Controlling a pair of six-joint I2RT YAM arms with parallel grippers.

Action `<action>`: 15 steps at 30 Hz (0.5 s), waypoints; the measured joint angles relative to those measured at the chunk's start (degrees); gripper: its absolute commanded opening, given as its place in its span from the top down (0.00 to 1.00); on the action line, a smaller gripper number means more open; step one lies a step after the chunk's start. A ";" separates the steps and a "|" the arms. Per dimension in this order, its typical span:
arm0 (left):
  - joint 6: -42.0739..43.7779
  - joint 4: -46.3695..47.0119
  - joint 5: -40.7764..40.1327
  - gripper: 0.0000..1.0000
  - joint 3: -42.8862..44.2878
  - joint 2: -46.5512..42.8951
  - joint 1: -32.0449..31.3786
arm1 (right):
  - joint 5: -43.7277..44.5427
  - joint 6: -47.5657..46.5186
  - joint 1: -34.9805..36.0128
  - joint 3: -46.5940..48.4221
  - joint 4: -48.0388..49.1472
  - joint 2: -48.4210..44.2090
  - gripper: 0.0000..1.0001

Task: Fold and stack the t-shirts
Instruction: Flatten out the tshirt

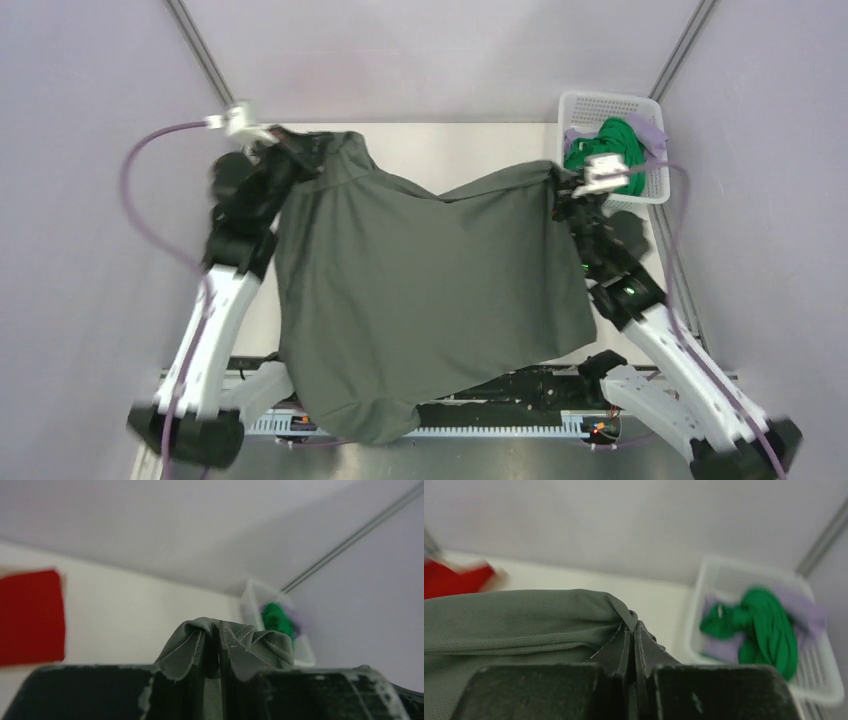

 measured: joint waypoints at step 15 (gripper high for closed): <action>2.27 -0.59 -2.84 0.00 -7.78 43.17 0.09 | 21.68 6.67 -1.57 -3.26 -4.94 43.34 0.02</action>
